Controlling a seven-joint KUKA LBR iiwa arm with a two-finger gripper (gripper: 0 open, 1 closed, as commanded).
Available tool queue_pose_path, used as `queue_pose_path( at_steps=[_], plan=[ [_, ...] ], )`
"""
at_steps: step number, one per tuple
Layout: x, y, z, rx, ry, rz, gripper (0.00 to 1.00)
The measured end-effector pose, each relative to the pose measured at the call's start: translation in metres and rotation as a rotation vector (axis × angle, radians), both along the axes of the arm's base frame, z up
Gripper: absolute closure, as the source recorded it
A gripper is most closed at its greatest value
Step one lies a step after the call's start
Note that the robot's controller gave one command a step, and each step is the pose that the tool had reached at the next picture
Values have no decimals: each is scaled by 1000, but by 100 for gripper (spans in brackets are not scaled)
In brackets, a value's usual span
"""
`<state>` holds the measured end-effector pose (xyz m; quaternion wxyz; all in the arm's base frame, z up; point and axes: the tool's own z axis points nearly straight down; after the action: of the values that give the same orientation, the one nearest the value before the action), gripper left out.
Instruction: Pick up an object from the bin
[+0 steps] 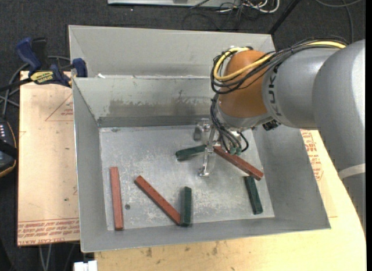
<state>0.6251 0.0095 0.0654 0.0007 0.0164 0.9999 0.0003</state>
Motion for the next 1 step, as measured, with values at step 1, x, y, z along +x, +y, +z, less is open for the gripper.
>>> queue_pose_path(
  at_steps=[1],
  plan=[
    [1,7,36,1,-5,-55,0]
  ],
)
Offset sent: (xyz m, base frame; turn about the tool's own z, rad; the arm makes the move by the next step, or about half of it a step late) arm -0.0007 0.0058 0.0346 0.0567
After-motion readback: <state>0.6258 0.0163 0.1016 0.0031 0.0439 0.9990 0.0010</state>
